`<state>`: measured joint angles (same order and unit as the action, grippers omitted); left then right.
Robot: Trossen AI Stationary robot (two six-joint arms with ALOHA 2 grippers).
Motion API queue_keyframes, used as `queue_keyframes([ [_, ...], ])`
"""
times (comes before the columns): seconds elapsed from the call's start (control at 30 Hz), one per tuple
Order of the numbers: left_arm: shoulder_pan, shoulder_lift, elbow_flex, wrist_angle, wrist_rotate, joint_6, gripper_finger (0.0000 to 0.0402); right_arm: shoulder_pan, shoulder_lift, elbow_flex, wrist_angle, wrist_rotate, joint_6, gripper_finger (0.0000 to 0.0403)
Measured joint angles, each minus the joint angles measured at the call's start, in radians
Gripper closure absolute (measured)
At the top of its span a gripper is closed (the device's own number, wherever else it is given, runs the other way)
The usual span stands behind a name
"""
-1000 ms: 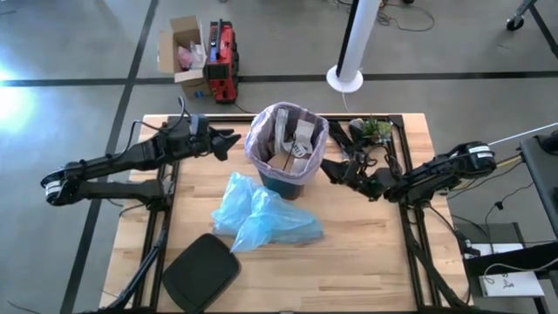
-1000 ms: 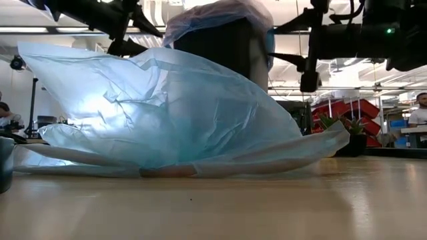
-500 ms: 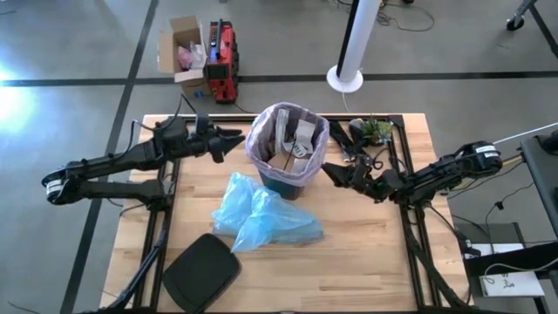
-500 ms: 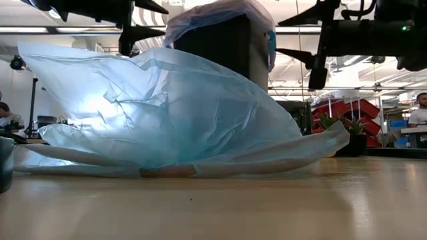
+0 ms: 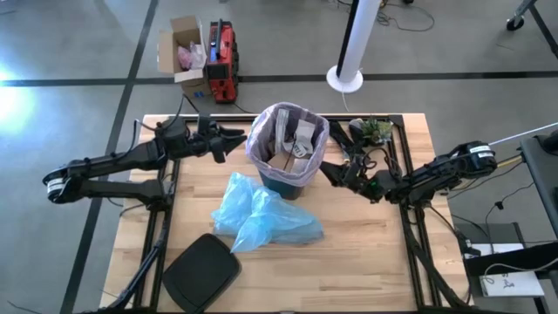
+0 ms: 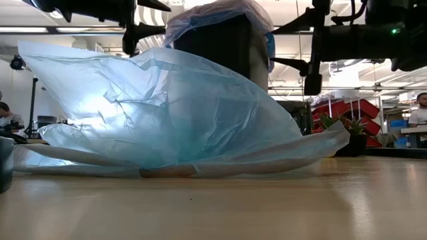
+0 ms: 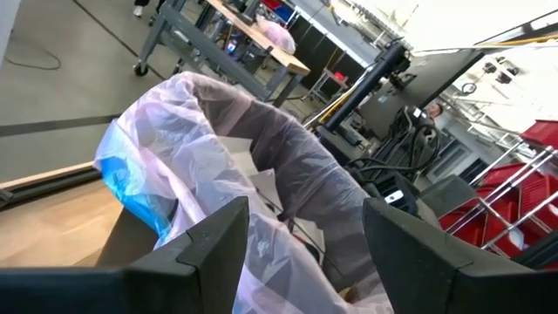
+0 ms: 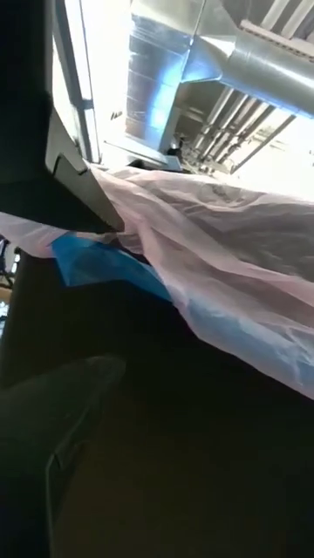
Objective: Place trash/remove bag and relplace
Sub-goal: Remove the pink trash bag from the trash bin
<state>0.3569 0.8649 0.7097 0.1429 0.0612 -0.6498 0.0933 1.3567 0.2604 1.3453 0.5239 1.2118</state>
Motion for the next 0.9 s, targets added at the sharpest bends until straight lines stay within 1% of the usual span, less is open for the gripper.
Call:
queue_keyframes([
  [0.2, 0.000, 0.027, 0.000, 0.000, 0.000, 0.000, 0.0199, -0.023, 0.000, 0.022, 0.000, -0.005, -0.016, 0.0243],
  [0.37, 0.000, 0.045, 0.001, 0.000, 0.000, 0.000, 0.0203, -0.030, 0.000, 0.047, -0.001, -0.050, -0.059, 0.0310],
  [0.5, 0.000, 0.046, 0.018, 0.010, 0.001, 0.005, 0.0205, -0.031, 0.000, 0.029, -0.002, -0.025, -0.047, 0.0363],
  [0.6, 0.000, 0.043, 0.030, 0.008, 0.001, 0.014, 0.0203, -0.031, -0.004, 0.011, -0.002, -0.023, -0.034, 0.0393],
  [0.67, 0.000, 0.040, 0.040, 0.007, 0.001, 0.024, 0.0202, -0.028, -0.013, 0.002, -0.002, -0.024, -0.030, 0.0400],
  [0.77, 0.000, 0.038, 0.052, 0.010, 0.001, 0.040, 0.0200, -0.022, -0.040, -0.002, -0.002, -0.037, -0.039, 0.0397],
  [0.9, 0.002, 0.040, 0.059, 0.006, -0.002, 0.050, 0.0203, -0.005, -0.107, 0.000, 0.001, -0.073, -0.104, 0.0395],
])
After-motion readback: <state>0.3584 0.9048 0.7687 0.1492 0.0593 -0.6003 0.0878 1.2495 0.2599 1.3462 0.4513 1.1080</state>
